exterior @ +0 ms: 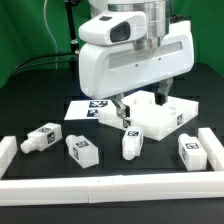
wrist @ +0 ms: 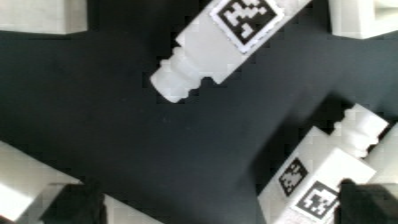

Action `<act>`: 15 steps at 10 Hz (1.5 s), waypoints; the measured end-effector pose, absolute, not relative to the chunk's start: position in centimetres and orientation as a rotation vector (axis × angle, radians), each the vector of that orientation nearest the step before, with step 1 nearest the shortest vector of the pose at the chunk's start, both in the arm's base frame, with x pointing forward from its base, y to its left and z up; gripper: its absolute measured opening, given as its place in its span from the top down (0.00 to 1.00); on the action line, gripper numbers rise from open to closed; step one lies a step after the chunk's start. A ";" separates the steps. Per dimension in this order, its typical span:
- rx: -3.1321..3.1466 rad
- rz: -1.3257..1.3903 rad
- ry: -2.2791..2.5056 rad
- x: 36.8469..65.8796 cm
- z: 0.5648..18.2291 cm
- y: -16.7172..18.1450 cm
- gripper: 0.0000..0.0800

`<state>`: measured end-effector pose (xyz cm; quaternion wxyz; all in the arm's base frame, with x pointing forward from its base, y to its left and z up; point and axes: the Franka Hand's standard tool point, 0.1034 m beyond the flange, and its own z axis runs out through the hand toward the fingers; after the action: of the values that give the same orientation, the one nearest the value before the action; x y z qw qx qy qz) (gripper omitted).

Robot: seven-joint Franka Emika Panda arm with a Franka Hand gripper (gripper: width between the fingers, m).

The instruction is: Assemble one leg

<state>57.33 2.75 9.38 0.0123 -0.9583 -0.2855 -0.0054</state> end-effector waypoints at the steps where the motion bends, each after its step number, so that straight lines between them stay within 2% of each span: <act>1: -2.991 -0.017 -0.873 57.3 9.4 2.8 0.19; 5: -3.091 0.034 -0.381 56.8 9.2 2.3 0.19; 7: -3.066 0.064 -0.073 56.5 8.3 1.4 0.19; 11: -3.059 0.080 0.060 56.4 8.0 1.3 0.19; 13: -3.051 0.153 0.138 55.8 6.2 -0.3 0.19; 15: -3.059 0.115 0.142 55.2 3.8 -0.3 0.19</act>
Offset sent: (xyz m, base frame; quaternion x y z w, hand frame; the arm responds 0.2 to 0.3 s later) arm -0.0047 -0.0237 -0.0012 -0.0426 -0.0602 0.1303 0.9887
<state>55.17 -0.30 3.78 0.0386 -0.9975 0.0463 0.0374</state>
